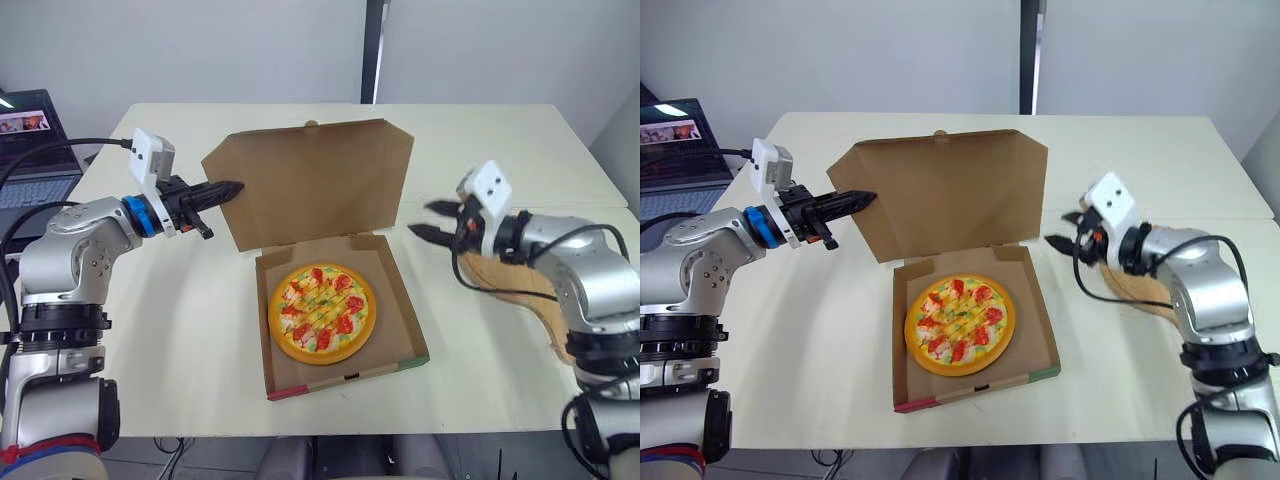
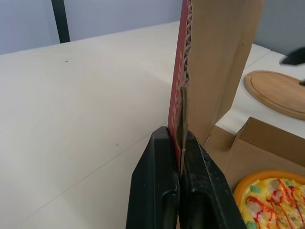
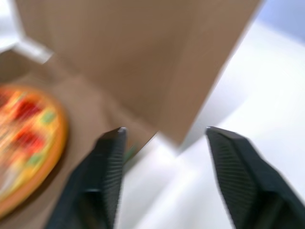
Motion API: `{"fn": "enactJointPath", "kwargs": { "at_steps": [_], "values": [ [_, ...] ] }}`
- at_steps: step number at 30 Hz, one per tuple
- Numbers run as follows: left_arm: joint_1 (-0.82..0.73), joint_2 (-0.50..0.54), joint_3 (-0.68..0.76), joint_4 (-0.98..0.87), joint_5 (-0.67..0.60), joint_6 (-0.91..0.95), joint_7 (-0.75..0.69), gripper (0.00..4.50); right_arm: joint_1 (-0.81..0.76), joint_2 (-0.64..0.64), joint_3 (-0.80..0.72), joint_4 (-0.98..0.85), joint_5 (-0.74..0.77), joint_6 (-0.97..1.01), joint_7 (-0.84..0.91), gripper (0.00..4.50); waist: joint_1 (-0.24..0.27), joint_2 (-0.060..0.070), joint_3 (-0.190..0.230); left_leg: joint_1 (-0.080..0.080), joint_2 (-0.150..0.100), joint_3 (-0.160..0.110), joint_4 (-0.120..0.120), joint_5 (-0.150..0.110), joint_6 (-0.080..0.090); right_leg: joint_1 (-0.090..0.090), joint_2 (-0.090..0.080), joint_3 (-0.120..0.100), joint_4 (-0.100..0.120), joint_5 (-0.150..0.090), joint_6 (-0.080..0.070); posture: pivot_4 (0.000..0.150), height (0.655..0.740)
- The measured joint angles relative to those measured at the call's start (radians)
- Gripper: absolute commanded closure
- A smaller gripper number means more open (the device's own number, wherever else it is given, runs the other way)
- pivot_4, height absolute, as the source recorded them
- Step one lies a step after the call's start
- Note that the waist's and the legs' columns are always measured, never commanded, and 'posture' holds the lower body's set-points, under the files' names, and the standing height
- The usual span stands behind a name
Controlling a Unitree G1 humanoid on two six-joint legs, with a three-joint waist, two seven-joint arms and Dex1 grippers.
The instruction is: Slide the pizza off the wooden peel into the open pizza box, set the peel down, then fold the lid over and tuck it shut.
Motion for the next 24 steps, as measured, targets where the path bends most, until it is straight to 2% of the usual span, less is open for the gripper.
{"fn": "enactJointPath", "kwargs": {
  "at_steps": [5, 12, 15, 23, 24],
  "values": [
    [-0.017, -0.007, -0.001, 0.017, 0.026, -0.013, -0.013, 4.50, -0.108, 0.081, 0.000, 0.150, -0.002, -0.020, -0.083, 0.77, -0.004, 0.000, 0.000, -0.004, -0.001, -0.001, 0.000, 0.000, 0.000, -0.003, 0.000, 0.000, 0.000, 0.000, 0.000, 0.150, 0.7400],
    [-0.031, -0.013, 0.000, 0.035, 0.046, -0.019, -0.029, 4.50, -0.200, 0.171, 0.007, 0.296, 0.004, -0.081, -0.112, 0.77, -0.017, 0.000, 0.000, -0.005, -0.001, -0.001, 0.000, 0.000, 0.000, -0.003, 0.000, -0.001, 0.000, 0.000, 0.000, 0.150, 0.7400],
    [-0.036, -0.014, 0.000, 0.036, 0.051, -0.019, -0.033, 4.50, -0.218, 0.189, 0.012, 0.358, 0.003, -0.115, -0.111, 1.35, -0.019, 0.000, 0.000, -0.005, -0.001, -0.001, 0.001, 0.000, 0.000, -0.003, 0.000, -0.001, 0.000, 0.000, 0.000, 0.150, 0.7400],
    [-0.037, -0.017, 0.001, 0.036, 0.064, -0.019, -0.031, 4.50, -0.228, 0.194, 0.022, 0.385, 0.005, -0.143, -0.101, 4.28, -0.021, 0.000, 0.000, -0.005, -0.001, -0.001, 0.001, 0.000, 0.000, -0.004, 0.000, 0.000, 0.001, 0.000, 0.000, 0.150, 0.7400],
    [-0.037, -0.019, 0.001, 0.035, 0.065, -0.019, -0.030, 4.50, -0.228, 0.194, 0.028, 0.381, 0.006, -0.143, -0.096, 4.45, -0.021, 0.000, 0.000, -0.005, -0.001, -0.001, 0.001, 0.000, 0.000, -0.004, 0.000, 0.000, 0.001, 0.000, 0.000, 0.150, 0.7400]
  ]
}}
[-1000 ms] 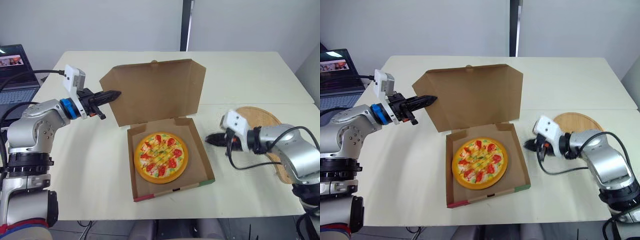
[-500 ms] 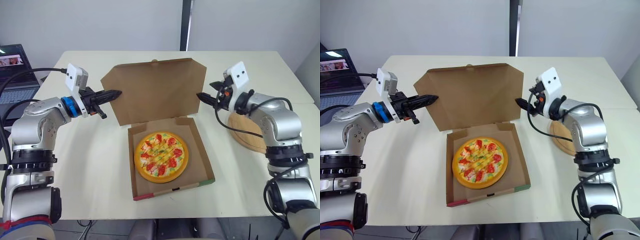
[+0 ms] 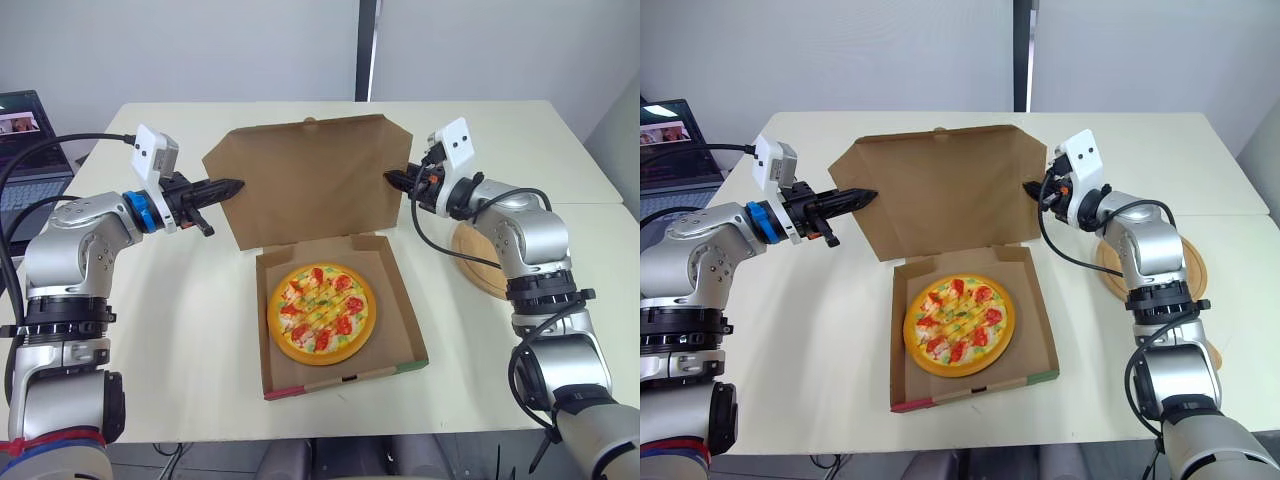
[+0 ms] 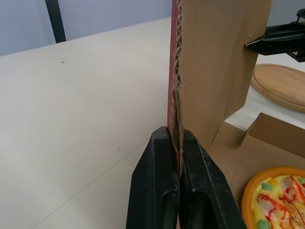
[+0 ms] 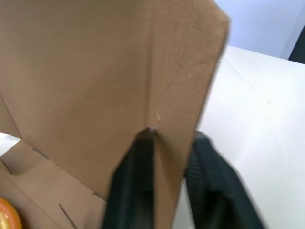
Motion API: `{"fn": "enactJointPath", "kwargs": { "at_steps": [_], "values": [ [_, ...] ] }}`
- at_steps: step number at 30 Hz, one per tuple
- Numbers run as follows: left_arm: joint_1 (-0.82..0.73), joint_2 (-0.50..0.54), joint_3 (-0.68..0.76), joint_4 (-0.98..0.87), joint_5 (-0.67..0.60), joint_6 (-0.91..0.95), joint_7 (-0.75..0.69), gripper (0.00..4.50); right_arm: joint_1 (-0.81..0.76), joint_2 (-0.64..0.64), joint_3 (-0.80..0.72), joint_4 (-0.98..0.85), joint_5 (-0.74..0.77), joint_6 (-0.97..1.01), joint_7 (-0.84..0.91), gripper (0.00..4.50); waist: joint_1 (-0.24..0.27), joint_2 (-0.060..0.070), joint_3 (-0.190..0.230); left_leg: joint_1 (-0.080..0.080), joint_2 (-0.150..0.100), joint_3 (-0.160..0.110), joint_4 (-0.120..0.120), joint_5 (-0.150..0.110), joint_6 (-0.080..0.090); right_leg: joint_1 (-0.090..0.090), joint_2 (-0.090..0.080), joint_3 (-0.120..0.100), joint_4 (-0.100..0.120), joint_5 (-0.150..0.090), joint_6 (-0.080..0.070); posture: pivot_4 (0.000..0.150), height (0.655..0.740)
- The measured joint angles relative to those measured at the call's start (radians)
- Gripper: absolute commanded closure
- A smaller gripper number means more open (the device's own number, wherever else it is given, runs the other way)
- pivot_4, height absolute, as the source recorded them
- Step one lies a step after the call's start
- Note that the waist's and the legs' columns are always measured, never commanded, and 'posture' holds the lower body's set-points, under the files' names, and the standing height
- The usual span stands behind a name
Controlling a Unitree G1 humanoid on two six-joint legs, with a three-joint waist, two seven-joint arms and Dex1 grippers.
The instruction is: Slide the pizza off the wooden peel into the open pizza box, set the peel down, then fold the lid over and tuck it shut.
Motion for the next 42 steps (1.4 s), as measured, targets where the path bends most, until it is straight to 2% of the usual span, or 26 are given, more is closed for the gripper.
{"fn": "enactJointPath", "kwargs": {
  "at_steps": [9, 20, 25, 32, 38, 42],
  "values": [
    [-0.031, -0.044, -0.025, -0.055, 0.054, 0.029, 0.104, 4.50, 0.033, -0.025, -0.002, -0.099, -0.003, 0.044, -0.047, 4.45, 0.001, 0.000, 0.000, -0.003, 0.000, -0.001, 0.002, 0.000, 0.000, -0.002, 0.000, 0.000, 0.000, 0.000, 0.000, 0.150, 0.7400],
    [-0.254, -0.215, -0.079, -0.004, 0.140, 0.119, 0.294, 4.50, 0.072, -0.012, -0.068, -0.252, -0.043, 0.135, -0.276, 4.45, -0.003, 0.000, 0.000, -0.007, -0.001, 0.001, 0.002, 0.001, -0.001, -0.006, 0.000, 0.001, 0.002, 0.002, -0.001, 0.150, 0.7400],
    [-0.290, -0.278, -0.078, -0.003, 0.155, 0.146, 0.349, 4.50, 0.074, 0.012, -0.079, -0.262, -0.074, 0.147, -0.366, 4.45, -0.009, 0.000, 0.000, -0.007, -0.001, 0.001, 0.002, 0.001, -0.001, -0.007, 0.000, 0.001, 0.002, 0.002, -0.001, 0.150, 0.7400],
    [-0.287, -0.332, -0.029, -0.100, 0.139, 0.228, 0.428, 4.50, 0.095, 0.021, -0.099, -0.411, -0.079, 0.228, -0.424, 4.45, -0.015, 0.000, 0.000, -0.008, -0.001, 0.001, 0.002, 0.001, -0.001, -0.008, 0.000, 0.001, 0.002, 0.002, -0.001, 0.150, 0.7400],
    [-0.186, -0.401, 0.052, -0.248, 0.085, 0.297, 0.523, 4.50, 0.181, 0.077, -0.107, -0.588, -0.080, 0.307, -0.481, 4.45, -0.017, 0.000, 0.000, -0.008, 0.000, 0.001, 0.003, 0.001, -0.002, -0.008, 0.000, 0.002, 0.004, 0.002, -0.001, 0.150, 0.7400],
    [-0.124, -0.451, 0.086, -0.332, 0.057, 0.316, 0.574, 4.50, 0.214, 0.118, -0.109, -0.640, -0.080, 0.332, -0.516, 4.45, -0.017, 0.000, 0.000, -0.008, 0.000, 0.001, 0.003, 0.001, -0.002, -0.009, 0.000, 0.002, 0.004, 0.002, -0.001, 0.150, 0.7400]
  ]
}}
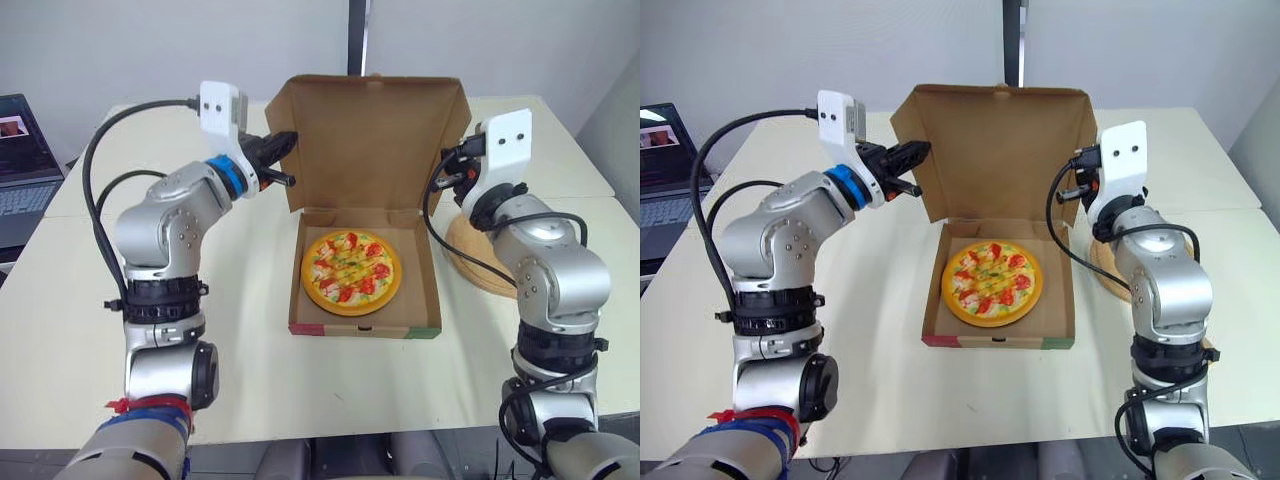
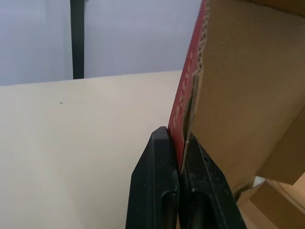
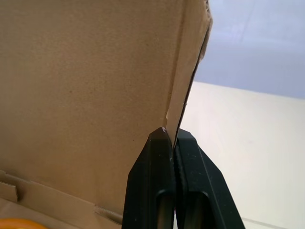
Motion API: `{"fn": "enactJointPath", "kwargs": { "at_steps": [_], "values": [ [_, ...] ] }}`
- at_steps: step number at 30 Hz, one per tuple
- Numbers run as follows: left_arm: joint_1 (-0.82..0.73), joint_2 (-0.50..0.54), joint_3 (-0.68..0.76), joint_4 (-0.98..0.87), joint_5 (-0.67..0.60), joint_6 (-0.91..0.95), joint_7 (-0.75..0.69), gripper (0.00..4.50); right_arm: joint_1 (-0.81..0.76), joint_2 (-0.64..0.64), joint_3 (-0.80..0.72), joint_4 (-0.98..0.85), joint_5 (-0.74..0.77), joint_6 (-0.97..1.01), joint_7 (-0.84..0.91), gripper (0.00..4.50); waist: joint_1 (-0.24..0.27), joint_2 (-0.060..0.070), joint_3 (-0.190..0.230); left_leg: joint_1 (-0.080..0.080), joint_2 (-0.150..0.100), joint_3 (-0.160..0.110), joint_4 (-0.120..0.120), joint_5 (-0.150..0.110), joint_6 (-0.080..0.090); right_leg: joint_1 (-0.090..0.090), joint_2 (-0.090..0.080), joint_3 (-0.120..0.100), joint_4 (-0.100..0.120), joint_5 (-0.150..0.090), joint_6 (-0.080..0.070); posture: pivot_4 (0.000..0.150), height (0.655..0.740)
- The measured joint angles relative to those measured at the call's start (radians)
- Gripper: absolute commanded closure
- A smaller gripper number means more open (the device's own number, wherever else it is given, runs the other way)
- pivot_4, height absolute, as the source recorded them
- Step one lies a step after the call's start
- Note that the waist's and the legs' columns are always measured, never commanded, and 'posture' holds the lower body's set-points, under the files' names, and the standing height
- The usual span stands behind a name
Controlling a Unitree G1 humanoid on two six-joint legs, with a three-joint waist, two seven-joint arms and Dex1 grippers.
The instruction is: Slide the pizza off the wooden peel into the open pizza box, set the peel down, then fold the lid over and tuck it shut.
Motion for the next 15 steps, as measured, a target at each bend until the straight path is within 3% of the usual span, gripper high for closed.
{"fn": "enactJointPath", "kwargs": {
  "at_steps": [15],
  "values": [
    [0.144, -0.145, 0.115, -0.259, -0.206, 0.119, 0.176, 4.50, 0.088, 0.064, -0.029, -0.161, 0.003, 0.095, -0.047, 4.45, 0.004, 0.000, -0.001, 0.000, 0.000, 0.001, 0.000, 0.000, 0.000, 0.000, 0.000, 0.000, 0.000, 0.000, 0.000, 0.150, 0.7400]
  ]
}}
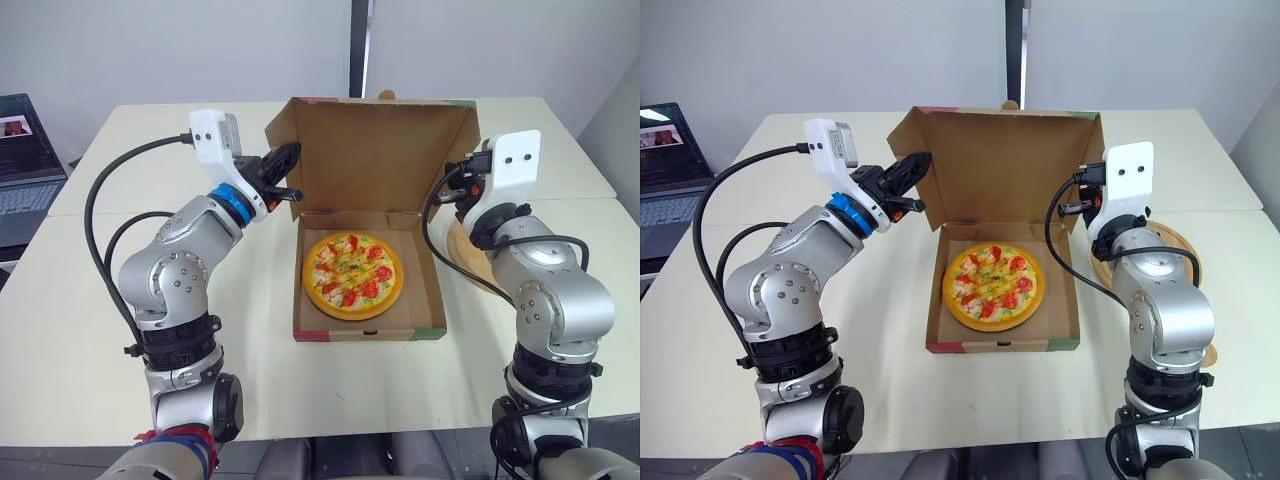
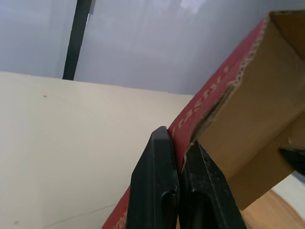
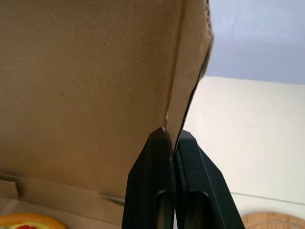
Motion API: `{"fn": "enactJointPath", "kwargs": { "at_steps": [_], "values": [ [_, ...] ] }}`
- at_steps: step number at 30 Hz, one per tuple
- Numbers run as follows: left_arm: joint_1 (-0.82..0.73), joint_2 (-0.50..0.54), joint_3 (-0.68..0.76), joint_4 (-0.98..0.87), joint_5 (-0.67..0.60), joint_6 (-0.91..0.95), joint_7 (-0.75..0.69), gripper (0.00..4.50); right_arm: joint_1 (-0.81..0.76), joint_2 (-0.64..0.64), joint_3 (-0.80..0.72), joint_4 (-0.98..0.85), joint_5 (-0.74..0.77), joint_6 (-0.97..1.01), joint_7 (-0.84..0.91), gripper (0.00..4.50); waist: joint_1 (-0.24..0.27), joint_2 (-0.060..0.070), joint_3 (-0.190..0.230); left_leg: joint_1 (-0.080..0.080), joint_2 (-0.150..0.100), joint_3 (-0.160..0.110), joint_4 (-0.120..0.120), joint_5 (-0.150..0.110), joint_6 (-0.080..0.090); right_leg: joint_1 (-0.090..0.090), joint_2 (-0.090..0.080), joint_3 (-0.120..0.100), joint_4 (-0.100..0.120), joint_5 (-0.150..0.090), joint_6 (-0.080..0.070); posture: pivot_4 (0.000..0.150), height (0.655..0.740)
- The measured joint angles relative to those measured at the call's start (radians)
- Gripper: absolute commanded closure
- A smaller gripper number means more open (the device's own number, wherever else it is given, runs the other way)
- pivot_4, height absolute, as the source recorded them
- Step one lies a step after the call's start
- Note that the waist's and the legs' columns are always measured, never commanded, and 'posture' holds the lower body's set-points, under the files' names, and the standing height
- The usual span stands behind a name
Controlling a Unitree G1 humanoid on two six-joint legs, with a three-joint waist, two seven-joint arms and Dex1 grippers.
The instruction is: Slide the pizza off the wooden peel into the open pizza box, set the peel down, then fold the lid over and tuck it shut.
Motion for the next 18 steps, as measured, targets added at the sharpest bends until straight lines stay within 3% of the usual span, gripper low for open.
{"fn": "enactJointPath", "kwargs": {
  "at_steps": [6, 14, 18],
  "values": [
    [0.084, 0.079, 0.007, -0.046, -0.067, 0.007, -0.031, 4.50, 0.018, 0.057, 0.003, -0.059, 0.008, 0.041, -0.016, 4.45, -0.001, 0.000, -0.001, 0.001, 0.000, 0.000, 0.000, 0.000, 0.000, 0.000, 0.001, 0.000, 0.000, 0.000, 0.000, 0.150, 0.7400],
    [0.126, 0.196, -0.079, -0.034, -0.018, -0.111, -0.147, 4.50, 0.041, 0.076, 0.007, -0.073, 0.007, 0.041, -0.025, 4.45, 0.001, 0.001, -0.002, 0.002, 0.000, 0.001, 0.000, 0.000, 0.000, 0.001, 0.001, 0.000, 0.000, 0.000, 0.000, 0.150, 0.7400],
    [0.154, 0.247, -0.098, -0.006, -0.004, -0.177, -0.234, 3.62, 0.042, 0.078, 0.016, -0.071, 0.007, 0.041, -0.023, 4.50, 0.000, 0.001, -0.002, 0.002, 0.001, 0.001, -0.001, 0.000, 0.000, 0.001, 0.001, 0.000, 0.000, 0.000, 0.000, 0.150, 0.7400]
  ]
}}
